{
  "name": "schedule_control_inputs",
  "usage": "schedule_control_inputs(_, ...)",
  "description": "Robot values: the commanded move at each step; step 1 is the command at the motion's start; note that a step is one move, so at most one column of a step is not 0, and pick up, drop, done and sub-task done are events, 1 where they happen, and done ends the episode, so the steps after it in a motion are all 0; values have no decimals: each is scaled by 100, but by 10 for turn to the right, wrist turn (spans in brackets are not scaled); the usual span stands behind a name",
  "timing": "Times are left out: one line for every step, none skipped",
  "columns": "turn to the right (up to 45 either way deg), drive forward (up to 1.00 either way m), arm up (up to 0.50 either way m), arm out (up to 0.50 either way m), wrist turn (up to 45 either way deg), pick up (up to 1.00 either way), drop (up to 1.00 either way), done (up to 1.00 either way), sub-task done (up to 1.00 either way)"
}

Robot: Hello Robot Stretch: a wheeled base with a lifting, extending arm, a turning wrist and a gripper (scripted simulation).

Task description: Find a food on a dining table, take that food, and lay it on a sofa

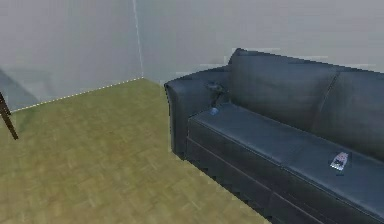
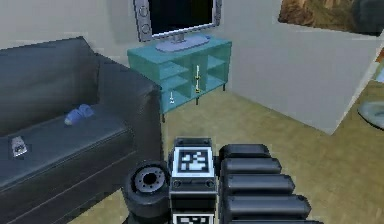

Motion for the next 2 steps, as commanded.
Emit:
schedule_control_inputs(0,55,0,0,0,0,0,0,0)
schedule_control_inputs(60,0,0,0,0,0,0,0,0)
